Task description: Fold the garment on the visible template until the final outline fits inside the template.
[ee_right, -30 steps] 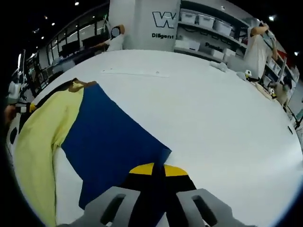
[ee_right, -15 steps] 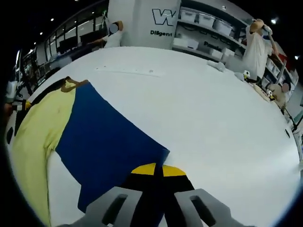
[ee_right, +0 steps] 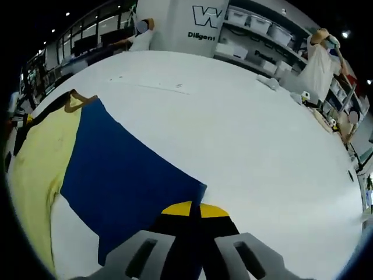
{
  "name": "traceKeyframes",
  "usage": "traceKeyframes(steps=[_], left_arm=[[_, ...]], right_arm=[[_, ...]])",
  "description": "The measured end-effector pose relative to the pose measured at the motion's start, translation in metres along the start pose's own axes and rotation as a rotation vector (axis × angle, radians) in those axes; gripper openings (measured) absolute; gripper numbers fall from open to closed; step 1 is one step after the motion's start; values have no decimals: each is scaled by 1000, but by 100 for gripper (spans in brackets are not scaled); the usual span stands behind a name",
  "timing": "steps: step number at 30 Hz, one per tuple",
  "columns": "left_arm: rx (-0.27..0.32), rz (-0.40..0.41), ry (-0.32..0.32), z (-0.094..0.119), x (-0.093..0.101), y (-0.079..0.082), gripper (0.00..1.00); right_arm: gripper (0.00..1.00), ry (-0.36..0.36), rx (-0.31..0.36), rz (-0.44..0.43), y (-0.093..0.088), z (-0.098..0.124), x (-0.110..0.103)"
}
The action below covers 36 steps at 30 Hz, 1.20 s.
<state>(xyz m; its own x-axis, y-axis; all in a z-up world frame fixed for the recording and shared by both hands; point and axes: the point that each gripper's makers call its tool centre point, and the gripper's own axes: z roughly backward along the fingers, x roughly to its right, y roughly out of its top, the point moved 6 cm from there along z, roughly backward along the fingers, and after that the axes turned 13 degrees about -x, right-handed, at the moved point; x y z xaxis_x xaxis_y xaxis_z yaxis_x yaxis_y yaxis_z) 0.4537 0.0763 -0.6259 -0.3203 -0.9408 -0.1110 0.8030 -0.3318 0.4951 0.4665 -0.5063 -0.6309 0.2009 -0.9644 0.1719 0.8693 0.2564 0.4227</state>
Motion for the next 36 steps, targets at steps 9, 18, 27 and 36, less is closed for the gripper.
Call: traceKeyframes(steps=[9, 18, 27, 36], left_arm=[[-11, -12, 25, -1, -3, 1, 0], [-8, 26, 22, -1, -4, 1, 1], [16, 41, 18, 8, 0, 1, 33], [140, 154, -2, 31, -5, 6, 62]], right_arm=[[0, -15, -4, -12, 2, -2, 3], [0, -22, -8, -19, 2, -2, 6], [14, 22, 26, -107, 2, 3, 3], [59, 99, 83, -172, 2, 19, -6]])
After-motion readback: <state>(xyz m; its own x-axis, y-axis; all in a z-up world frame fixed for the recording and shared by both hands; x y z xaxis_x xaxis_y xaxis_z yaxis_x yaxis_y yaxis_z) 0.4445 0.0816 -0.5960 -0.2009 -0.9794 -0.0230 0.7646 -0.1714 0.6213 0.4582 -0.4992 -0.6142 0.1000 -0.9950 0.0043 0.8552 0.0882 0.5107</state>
